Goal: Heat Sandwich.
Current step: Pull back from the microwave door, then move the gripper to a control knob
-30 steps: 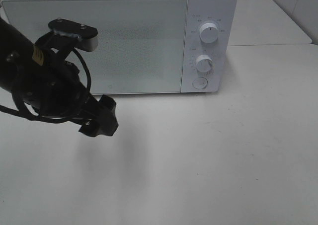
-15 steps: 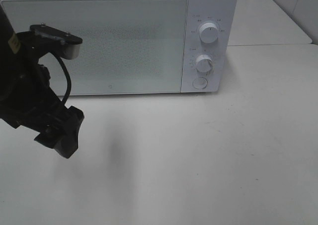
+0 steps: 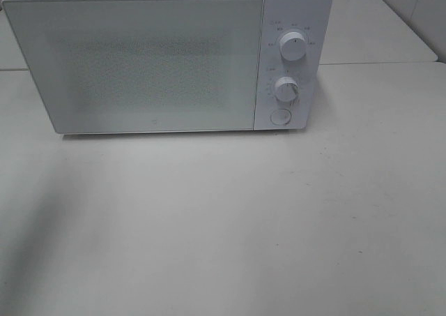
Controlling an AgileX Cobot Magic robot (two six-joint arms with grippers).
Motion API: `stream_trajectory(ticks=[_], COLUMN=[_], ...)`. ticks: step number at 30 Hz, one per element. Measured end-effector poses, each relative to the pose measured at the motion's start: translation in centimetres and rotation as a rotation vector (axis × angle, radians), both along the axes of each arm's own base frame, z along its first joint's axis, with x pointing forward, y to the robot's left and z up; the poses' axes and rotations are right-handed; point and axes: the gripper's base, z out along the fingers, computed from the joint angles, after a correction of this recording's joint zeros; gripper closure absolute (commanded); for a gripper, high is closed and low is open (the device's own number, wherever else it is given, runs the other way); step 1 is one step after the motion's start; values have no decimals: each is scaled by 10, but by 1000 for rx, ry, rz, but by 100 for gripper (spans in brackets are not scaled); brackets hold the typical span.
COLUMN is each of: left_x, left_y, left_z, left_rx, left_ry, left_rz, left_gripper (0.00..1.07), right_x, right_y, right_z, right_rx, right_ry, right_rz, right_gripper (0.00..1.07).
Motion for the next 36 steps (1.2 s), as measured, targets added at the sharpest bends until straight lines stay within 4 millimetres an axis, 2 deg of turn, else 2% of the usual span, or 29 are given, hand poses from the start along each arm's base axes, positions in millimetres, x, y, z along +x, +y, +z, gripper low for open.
stream_trajectory(ticks=[2, 3, 4, 6, 8, 9, 10, 12, 13, 14, 18, 19, 22, 23, 27, 28, 31, 36], left_x=[-7, -17, -17, -29, -44, -44, -60, -75, -89, -89, -122, -122, -147, -147, -175, -175, -194, -211], left_y=[10, 18, 18, 24, 27, 27, 27, 28, 28, 28, 29, 29, 30, 30, 31, 31, 32, 33], left_z=[9, 14, 14, 14, 11, 11, 7, 2, -6, -6, -16, -16, -23, -23, -26, -26, -25, -34], left_rx=[-29, -53, -53, -66, -66, -66, -69, -72, -79, -79, -90, -90, -107, -107, -130, -130, -139, -135], left_ry=[-34, -61, -61, -76, -86, -86, -109, -133, -162, -162, -310, -310, -422, -422, -583, -583, -680, -713], left_rz=[52, 89, 89, 118, 123, 123, 115, 106, 95, 95, 78, 78, 78, 78, 75, 75, 69, 54], left_gripper=[9, 9, 9, 9, 9, 9, 9, 9, 9, 9, 9, 9, 9, 9, 9, 9, 9, 9], right_x=[0, 0, 0, 0, 0, 0, 0, 0, 0, 0, 0, 0, 0, 0, 0, 0, 0, 0], right_y=[0, 0, 0, 0, 0, 0, 0, 0, 0, 0, 0, 0, 0, 0, 0, 0, 0, 0], right_z=[0, 0, 0, 0, 0, 0, 0, 0, 0, 0, 0, 0, 0, 0, 0, 0, 0, 0], right_rx=[0, 0, 0, 0, 0, 0, 0, 0, 0, 0, 0, 0, 0, 0, 0, 0, 0, 0], right_ry=[0, 0, 0, 0, 0, 0, 0, 0, 0, 0, 0, 0, 0, 0, 0, 0, 0, 0], right_rz=[0, 0, 0, 0, 0, 0, 0, 0, 0, 0, 0, 0, 0, 0, 0, 0, 0, 0], right_gripper=[31, 31, 31, 31, 31, 31, 31, 31, 31, 31, 31, 31, 31, 31, 31, 31, 31, 31])
